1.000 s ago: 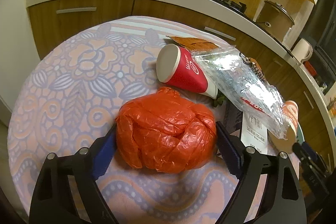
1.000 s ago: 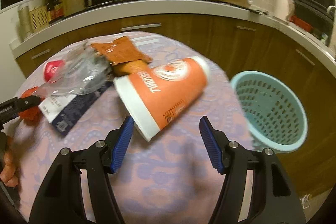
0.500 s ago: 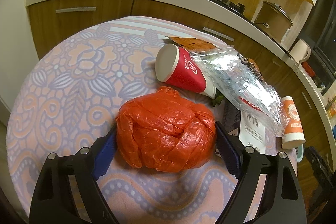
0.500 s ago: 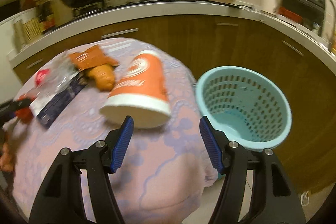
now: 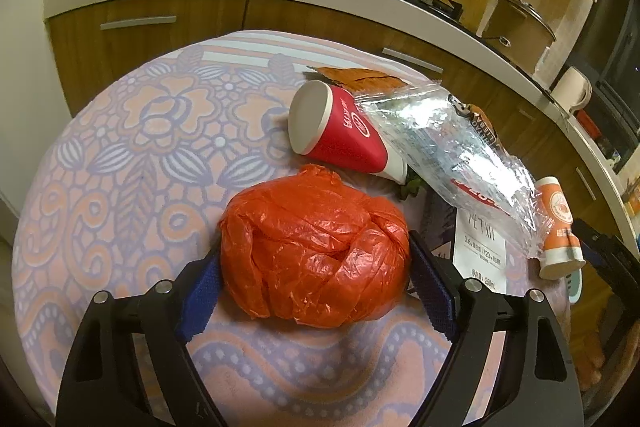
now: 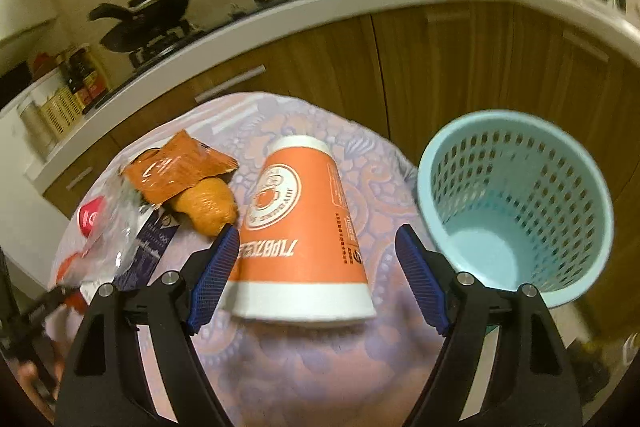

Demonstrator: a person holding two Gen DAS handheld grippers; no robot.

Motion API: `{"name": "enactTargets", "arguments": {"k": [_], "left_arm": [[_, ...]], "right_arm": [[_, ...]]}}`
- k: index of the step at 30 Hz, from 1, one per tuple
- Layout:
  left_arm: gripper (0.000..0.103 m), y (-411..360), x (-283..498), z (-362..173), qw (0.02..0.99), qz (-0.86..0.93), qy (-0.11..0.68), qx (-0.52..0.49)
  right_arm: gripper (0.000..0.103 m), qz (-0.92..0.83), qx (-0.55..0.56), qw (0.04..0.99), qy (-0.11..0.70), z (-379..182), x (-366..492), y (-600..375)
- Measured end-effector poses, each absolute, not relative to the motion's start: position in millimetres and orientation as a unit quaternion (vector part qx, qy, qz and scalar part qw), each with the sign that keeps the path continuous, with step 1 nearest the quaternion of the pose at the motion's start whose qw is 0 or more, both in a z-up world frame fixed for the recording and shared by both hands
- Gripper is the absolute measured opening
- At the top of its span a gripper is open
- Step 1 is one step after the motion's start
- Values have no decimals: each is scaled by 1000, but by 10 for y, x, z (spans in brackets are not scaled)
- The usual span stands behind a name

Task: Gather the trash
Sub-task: 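Grasp the red plastic bag bundle with the left tool while the right tool grasps the orange paper cup, then carry both items over the blue basket and open both tools to drop them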

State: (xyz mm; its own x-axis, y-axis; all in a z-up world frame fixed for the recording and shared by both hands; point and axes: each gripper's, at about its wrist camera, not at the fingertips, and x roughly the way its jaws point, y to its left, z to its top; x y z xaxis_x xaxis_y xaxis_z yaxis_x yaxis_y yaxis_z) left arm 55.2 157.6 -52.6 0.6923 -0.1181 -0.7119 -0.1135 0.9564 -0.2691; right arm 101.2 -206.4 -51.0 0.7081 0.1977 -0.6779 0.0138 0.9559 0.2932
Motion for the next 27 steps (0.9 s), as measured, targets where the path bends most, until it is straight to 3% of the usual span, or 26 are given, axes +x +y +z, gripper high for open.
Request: {"name": "enactTargets", "arguments": {"k": [9, 11, 12, 13, 18, 27], "left_arm": [[78, 1541, 565, -530, 909, -1, 394, -138], [76, 1526, 573, -529, 909, 0, 394, -135], [74, 1523, 575, -526, 909, 0, 394, -134], [72, 1519, 570, -519, 910, 0, 392, -133], [61, 1513, 494, -452, 918, -4, 373, -134], [58, 1175, 118, 259, 947, -15, 297, -118]], "right_arm": [[76, 100, 195, 882, 417, -715, 1211, -1978], [69, 100, 192, 882, 418, -712, 1212, -1951], [55, 113, 194, 882, 413, -690, 1198, -1934], [54, 114, 189, 884, 412, -652, 1191, -1908], [53, 100, 173, 902, 384, -492, 1063, -1946], [53, 59, 137, 933, 328, -145, 819, -2392]]}}
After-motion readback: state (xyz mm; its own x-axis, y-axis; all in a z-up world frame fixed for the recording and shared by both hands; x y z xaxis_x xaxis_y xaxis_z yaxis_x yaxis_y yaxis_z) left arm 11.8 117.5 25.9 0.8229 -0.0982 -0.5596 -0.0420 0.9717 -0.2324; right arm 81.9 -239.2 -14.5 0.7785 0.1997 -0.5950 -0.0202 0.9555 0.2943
